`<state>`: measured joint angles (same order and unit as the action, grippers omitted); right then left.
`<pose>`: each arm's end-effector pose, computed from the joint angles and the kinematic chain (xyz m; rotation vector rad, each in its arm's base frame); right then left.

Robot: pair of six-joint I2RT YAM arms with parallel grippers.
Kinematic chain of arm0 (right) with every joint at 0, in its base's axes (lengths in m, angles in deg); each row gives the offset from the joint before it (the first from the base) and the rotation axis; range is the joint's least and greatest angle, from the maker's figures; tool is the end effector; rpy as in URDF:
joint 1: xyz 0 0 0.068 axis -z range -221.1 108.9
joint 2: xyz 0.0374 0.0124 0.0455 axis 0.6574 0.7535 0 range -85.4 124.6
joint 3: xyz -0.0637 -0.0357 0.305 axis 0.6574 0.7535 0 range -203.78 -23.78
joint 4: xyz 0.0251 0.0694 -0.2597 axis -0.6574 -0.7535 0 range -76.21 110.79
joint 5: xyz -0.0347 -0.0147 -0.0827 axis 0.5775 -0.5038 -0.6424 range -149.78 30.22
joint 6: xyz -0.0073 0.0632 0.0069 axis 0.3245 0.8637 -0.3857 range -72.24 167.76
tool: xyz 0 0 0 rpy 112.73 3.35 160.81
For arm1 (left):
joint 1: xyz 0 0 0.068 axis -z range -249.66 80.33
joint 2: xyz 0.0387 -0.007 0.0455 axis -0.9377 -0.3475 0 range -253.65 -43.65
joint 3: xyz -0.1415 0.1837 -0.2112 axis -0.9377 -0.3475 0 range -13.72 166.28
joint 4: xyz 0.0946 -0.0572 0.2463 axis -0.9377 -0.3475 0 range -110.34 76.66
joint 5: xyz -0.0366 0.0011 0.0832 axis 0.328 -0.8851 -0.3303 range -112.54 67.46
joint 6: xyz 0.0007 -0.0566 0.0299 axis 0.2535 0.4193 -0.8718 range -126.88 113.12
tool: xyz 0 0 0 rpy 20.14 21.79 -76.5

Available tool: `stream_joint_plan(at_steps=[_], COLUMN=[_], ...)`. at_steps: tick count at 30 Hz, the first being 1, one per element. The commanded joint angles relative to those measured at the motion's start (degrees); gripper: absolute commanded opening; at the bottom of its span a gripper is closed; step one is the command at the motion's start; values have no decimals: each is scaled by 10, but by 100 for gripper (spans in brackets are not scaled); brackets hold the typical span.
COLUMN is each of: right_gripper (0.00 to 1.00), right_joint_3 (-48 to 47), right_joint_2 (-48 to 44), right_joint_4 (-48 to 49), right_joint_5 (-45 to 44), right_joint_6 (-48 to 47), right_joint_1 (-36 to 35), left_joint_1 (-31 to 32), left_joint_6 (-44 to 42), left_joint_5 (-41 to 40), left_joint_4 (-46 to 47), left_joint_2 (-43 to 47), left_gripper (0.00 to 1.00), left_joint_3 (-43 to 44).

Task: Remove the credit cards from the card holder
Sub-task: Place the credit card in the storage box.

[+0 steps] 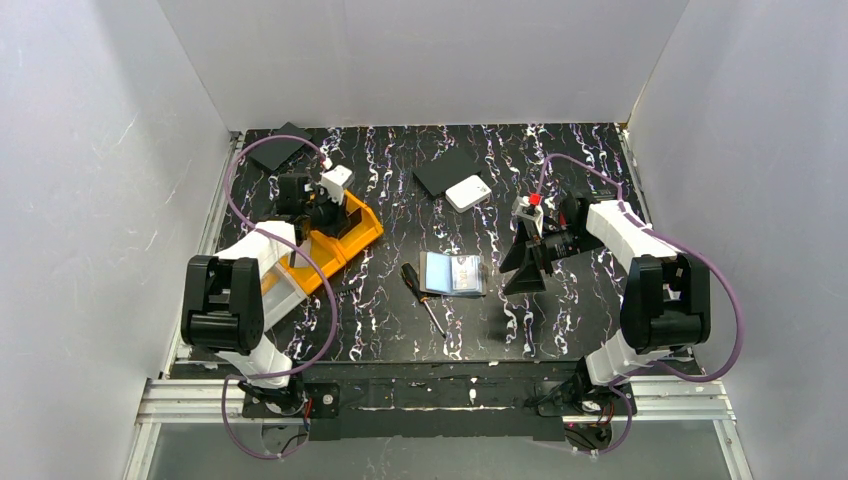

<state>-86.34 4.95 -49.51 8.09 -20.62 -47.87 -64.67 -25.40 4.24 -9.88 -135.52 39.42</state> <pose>0.2544 0.0765 0.2625 -1.2991 1.8658 1.3947 0.3590 -0.0539 0.2389 0.6875 2.0210 -0.3717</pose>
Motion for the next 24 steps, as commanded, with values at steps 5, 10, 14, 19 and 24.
stream_joint_plan(at_steps=[5, 10, 14, 19, 24], right_gripper=[92, 92, 93, 93, 92], right_joint_3=[-15, -16, -16, -16, -17], right_joint_2=[7, 10, 10, 9, 10], right_joint_4=[-18, -21, -20, -22, -23], right_joint_5=[11, 12, 11, 11, 12], right_joint_6=[-20, -21, -21, -22, -24], right_joint_1=[2, 3, 2, 2, 2], left_joint_1=[-9, -10, -10, -13, -14], left_joint_6=[7, 9, 10, 8, 4], left_joint_5=[13, -3, -14, -31, -62], left_joint_4=[10, 8, 6, 1, -3], left_joint_2=[-21, -25, -27, -28, -25], left_gripper=[7, 14, 15, 15, 10], left_joint_3=[13, 16, 20, 26, 37])
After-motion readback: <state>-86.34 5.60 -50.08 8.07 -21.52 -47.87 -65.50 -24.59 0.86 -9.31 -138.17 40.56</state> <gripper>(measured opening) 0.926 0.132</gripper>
